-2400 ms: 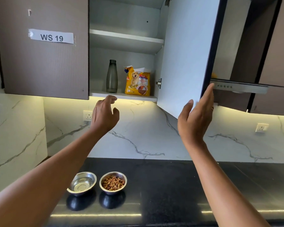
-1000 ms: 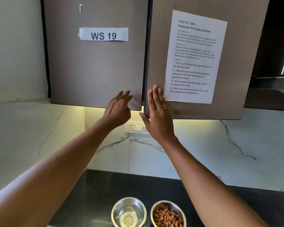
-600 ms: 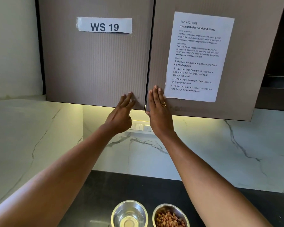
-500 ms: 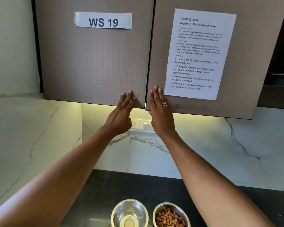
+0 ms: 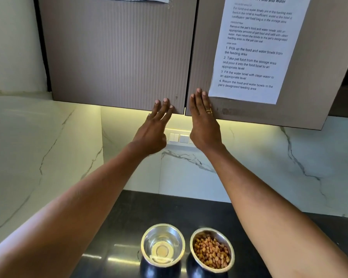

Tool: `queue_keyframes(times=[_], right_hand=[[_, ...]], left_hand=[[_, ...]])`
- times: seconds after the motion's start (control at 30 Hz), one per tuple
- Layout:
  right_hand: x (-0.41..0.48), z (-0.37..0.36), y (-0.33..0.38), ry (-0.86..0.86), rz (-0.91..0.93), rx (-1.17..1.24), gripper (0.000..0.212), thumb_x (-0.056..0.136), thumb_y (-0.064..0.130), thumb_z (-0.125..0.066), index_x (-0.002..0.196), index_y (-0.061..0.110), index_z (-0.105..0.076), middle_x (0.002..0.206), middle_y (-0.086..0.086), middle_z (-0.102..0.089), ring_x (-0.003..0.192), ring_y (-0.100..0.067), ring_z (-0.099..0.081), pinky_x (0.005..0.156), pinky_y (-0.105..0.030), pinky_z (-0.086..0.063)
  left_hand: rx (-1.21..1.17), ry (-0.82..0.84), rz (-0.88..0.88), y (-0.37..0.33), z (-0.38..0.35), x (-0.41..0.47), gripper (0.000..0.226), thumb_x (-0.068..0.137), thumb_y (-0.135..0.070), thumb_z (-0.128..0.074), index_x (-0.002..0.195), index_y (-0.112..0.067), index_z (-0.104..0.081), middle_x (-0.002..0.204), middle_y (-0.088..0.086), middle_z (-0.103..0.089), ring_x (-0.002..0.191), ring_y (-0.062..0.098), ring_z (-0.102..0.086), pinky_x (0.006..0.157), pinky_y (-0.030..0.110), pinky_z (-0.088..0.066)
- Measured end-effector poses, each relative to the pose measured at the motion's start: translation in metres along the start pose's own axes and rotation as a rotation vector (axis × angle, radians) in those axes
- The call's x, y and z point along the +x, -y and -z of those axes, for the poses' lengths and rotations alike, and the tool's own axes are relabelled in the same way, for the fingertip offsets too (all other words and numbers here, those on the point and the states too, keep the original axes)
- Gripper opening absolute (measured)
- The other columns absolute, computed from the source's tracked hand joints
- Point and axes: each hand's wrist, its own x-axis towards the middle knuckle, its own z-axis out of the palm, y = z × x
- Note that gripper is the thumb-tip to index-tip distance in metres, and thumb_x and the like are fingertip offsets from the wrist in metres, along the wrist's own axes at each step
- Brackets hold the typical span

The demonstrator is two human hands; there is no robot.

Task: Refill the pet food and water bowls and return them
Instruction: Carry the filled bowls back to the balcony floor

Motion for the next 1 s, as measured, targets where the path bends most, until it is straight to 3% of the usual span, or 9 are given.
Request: queue_keyframes(times=[0.1,0.23,0.37,0.47,0.67,0.77,0.87,0.93,1.0], right_hand=[[-0.017,0.001,0.003,0.091,-0.012,-0.018,0.097,0.083,-0.001,-0.071,0.165,0.006,-0.019,0.175,-0.013,-0.007,0.162,-0.031,-0.004,0.119,-0.038,-0.043],[-0.089,-0.018,0.008,0.230,-0.030,0.018,0.091,0.089,-0.003,-0.064,0.166,0.011,-0.018,0.175,-0.010,-0.004,0.162,-0.028,-0.006,0.128,-0.037,-0.024],[-0.174,-0.029,0.003,0.430,-0.135,0.082,0.084,0.093,-0.001,-0.059,0.166,0.012,-0.019,0.175,-0.011,-0.006,0.162,-0.029,-0.009,0.129,-0.038,-0.016],[-0.232,-0.033,-0.006,0.593,-0.224,0.113,0.079,0.097,0.005,-0.059,0.165,0.010,-0.019,0.174,-0.015,-0.012,0.161,-0.031,-0.012,0.130,-0.046,-0.022],[-0.309,-0.042,-0.044,0.809,-0.539,0.148,0.073,0.101,0.014,-0.058,0.165,0.014,-0.023,0.172,-0.011,-0.021,0.161,-0.027,-0.015,0.126,-0.045,-0.028],[-0.336,-0.052,-0.064,0.835,-0.727,0.185,0.068,0.100,0.014,-0.063,0.161,0.012,-0.033,0.165,-0.013,-0.038,0.155,-0.031,-0.032,0.121,-0.048,-0.039],[-0.354,-0.066,-0.079,0.793,-0.896,0.179,0.056,0.099,0.018,-0.066,0.150,0.008,-0.048,0.149,-0.015,-0.055,0.139,-0.033,-0.054,0.106,-0.046,-0.053],[-0.367,-0.077,-0.088,0.787,-1.006,0.169,0.041,0.098,0.022,-0.066,0.135,0.004,-0.061,0.134,-0.017,-0.065,0.122,-0.034,-0.064,0.093,-0.044,-0.058],[-0.379,-0.090,-0.096,0.873,-1.130,0.181,0.030,0.098,0.030,-0.064,0.115,0.005,-0.070,0.115,-0.017,-0.072,0.100,-0.033,-0.072,0.082,-0.044,-0.063]], left_hand=[[-0.017,0.057,0.021,-0.006,-0.021,-0.033,0.092,0.086,0.000,-0.054,0.161,-0.019,-0.005,0.169,0.001,0.010,0.155,0.026,0.012,0.125,0.047,-0.016],[-0.078,0.197,0.113,-0.023,-0.062,-0.101,0.084,0.089,-0.004,-0.050,0.161,-0.020,-0.011,0.170,0.003,0.005,0.156,0.024,0.008,0.125,0.043,-0.007],[-0.146,0.373,0.234,-0.031,-0.102,-0.160,0.079,0.090,-0.006,-0.052,0.160,-0.015,-0.017,0.169,0.012,-0.001,0.156,0.028,0.004,0.127,0.045,-0.007],[-0.199,0.473,0.385,-0.031,-0.126,-0.202,0.072,0.093,-0.011,-0.053,0.158,-0.013,-0.023,0.168,0.016,-0.009,0.156,0.031,-0.004,0.126,0.045,-0.011],[-0.269,0.602,0.750,-0.028,-0.164,-0.271,0.063,0.093,-0.018,-0.053,0.152,-0.004,-0.035,0.159,0.021,-0.033,0.150,0.034,-0.028,0.121,0.046,-0.028],[-0.247,0.596,0.923,-0.031,-0.175,-0.287,0.049,0.095,-0.026,-0.050,0.136,0.000,-0.050,0.136,0.025,-0.058,0.126,0.042,-0.053,0.100,0.044,-0.045],[-0.235,0.606,1.083,-0.036,-0.184,-0.295,0.037,0.096,-0.033,-0.048,0.108,0.000,-0.063,0.109,0.023,-0.070,0.100,0.041,-0.066,0.079,0.040,-0.050],[-0.337,0.620,1.202,-0.041,-0.193,-0.299,0.035,0.096,-0.029,-0.049,0.086,-0.001,-0.066,0.087,0.021,-0.074,0.080,0.037,-0.071,0.071,0.039,-0.058],[-0.557,0.581,1.380,-0.047,-0.203,-0.300,0.033,0.097,-0.024,-0.051,0.079,-0.001,-0.066,0.070,0.017,-0.071,0.060,0.030,-0.069,0.061,0.041,-0.063]])
